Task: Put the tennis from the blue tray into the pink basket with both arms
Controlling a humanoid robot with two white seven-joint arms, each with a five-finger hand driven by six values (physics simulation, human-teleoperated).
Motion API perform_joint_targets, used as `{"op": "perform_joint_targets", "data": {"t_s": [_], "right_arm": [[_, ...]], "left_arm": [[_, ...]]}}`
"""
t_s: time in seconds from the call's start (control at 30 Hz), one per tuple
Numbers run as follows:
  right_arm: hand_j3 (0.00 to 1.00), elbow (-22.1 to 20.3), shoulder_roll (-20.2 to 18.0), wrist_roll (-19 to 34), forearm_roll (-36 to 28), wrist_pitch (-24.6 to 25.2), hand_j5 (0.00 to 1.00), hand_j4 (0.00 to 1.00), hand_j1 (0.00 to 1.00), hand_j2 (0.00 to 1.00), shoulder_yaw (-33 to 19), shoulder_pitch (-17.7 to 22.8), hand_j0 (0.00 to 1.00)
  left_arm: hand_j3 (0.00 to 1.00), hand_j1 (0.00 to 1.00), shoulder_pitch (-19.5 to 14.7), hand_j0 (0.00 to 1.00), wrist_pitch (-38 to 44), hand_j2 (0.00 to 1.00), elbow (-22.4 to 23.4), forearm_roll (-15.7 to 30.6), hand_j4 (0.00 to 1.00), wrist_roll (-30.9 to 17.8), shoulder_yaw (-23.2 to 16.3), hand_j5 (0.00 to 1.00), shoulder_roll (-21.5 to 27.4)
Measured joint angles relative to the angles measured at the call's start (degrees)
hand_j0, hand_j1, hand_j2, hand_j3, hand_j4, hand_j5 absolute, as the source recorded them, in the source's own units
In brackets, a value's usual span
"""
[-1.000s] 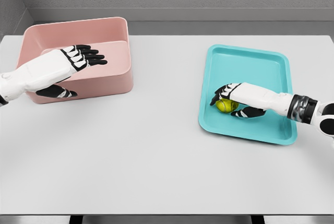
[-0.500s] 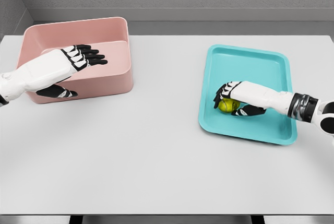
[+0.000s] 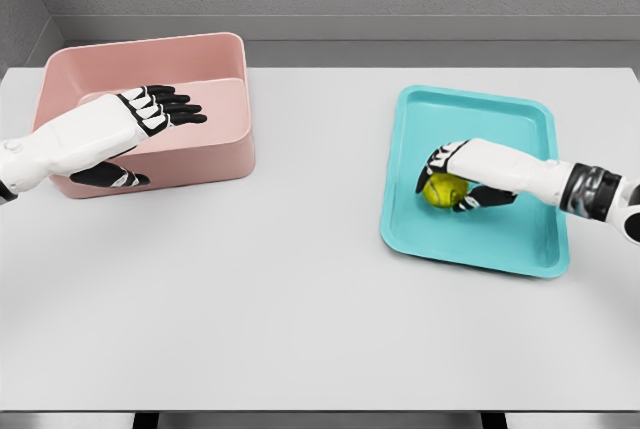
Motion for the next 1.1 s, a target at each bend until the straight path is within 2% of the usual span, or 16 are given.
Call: {"op": "perform_joint_targets", "data": {"t_s": [1.1], "right_arm": [[0.55,-4.81,0.78,-0.39,-0.41,0.0,0.55,0.55,0.55,0.55,-1.04,-2.55,0.55]], "left_arm": [[1.0,1.0,0.18,1.0,0.0,1.0,0.0,0.09,1.0,0.14,0.0,1.0,0.24]]}}
